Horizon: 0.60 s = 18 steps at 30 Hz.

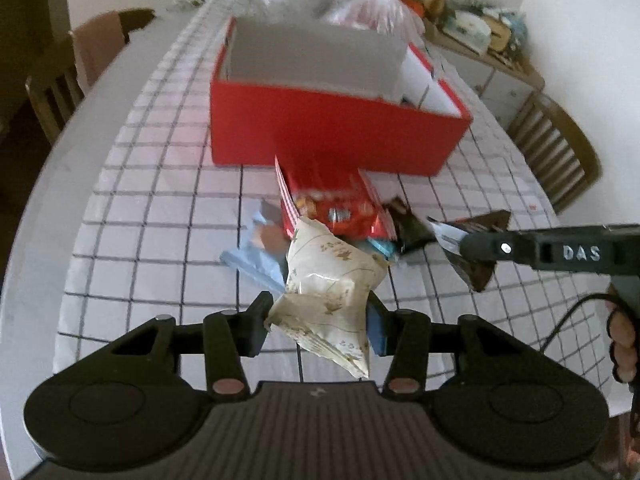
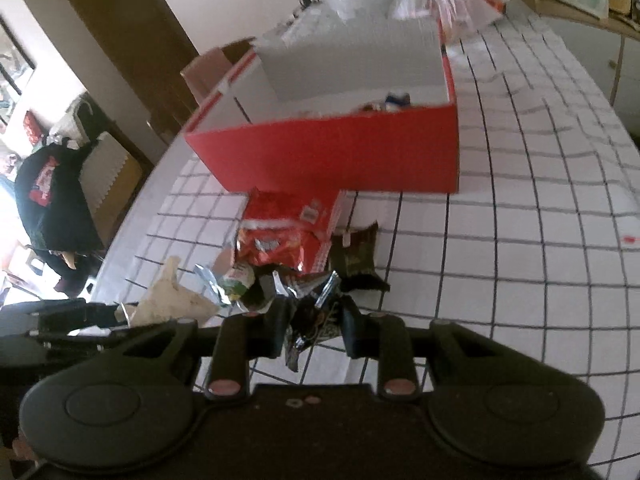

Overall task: Organize snacks
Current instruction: 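Lift the cream bag and M&M's bag with both tools over the red box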

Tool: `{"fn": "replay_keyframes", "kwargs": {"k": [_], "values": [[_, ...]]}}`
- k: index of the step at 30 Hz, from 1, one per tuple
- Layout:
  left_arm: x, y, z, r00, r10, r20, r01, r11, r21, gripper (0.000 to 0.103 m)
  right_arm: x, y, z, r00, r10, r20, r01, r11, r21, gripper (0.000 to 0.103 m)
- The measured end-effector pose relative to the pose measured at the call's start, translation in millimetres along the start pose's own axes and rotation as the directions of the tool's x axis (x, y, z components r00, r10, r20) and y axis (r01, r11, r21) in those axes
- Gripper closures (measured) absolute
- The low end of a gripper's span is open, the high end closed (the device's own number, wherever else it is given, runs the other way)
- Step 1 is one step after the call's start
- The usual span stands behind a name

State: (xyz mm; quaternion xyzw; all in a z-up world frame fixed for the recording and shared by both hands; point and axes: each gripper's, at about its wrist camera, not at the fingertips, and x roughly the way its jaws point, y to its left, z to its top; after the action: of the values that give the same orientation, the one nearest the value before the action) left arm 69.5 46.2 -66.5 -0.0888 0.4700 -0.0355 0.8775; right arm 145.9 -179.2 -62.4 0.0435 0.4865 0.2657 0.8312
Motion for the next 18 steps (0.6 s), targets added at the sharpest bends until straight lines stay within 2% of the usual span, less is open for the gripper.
{"fn": "replay_keyframes", "kwargs": {"k": [9,18], "values": [[-38,-14,37,0.992,0.041,0.118,-0.039,0.999,-0.017,0.056,-49,2,23,0.994,0.003,0.108,0.004,0.998,-0.059,0.077],[-52,-28,80,0.976,0.085,0.202,-0.097,0.994,0.051,0.056,-67,5,61,0.982,-0.037,0.186,0.059,0.991,-0.119,0.077]]}}
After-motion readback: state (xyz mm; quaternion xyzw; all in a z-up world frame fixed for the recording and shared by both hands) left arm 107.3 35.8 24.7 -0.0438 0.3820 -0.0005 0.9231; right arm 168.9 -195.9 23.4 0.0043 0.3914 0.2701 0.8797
